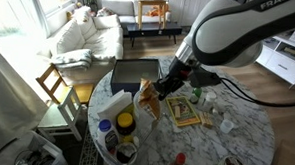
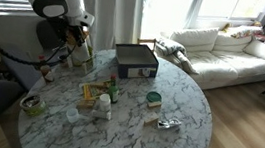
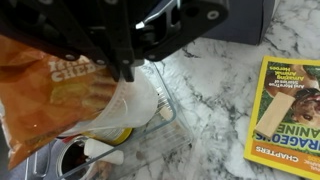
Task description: Move the clear cup backwards and put the orange packet in the cup, put the green sauce bottle on the table then put the clear cup in the clear container
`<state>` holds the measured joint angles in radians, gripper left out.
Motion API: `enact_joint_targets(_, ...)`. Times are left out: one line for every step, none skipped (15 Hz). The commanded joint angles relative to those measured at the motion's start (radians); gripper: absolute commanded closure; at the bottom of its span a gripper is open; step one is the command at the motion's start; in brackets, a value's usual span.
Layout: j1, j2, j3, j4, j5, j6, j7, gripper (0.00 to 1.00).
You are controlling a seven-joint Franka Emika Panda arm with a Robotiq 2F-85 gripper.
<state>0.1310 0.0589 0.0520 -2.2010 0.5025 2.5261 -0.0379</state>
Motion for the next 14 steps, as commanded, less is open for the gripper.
enact_joint_targets(-0.024,0.054,0.027,0.044,0.032,0.001,-0.05,0.99)
enact_joint_targets(-0.026,0.064,0.031,0.05,0.032,0.002,-0.059,0.99)
enact_joint_targets(-0.029,0.074,0.032,0.058,0.012,-0.008,-0.057,0.99)
enact_joint_targets(-0.032,0.083,0.034,0.062,0.006,-0.009,-0.059,0.99)
enact_joint_targets(-0.036,0.092,0.036,0.066,0.001,-0.007,-0.059,0.99)
enact_joint_targets(-0.04,0.099,0.039,0.07,0.008,-0.003,-0.067,0.99)
enact_joint_targets(-0.043,0.107,0.042,0.074,0.011,-0.005,-0.071,0.99)
enact_joint_targets(-0.047,0.114,0.044,0.077,0.006,-0.008,-0.071,0.99)
enact_joint_targets(-0.049,0.121,0.045,0.08,0.002,-0.011,-0.07,0.99)
enact_joint_targets(-0.051,0.125,0.045,0.082,-0.005,-0.013,-0.065,0.7)
enact_joint_targets(-0.054,0.128,0.046,0.085,-0.004,-0.014,-0.064,0.69)
enact_joint_targets(-0.056,0.13,0.047,0.089,-0.002,-0.015,-0.064,0.64)
enact_joint_targets(-0.058,0.131,0.05,0.093,0.002,-0.015,-0.066,0.56)
enact_joint_targets(-0.061,0.13,0.052,0.1,0.005,-0.016,-0.067,0.49)
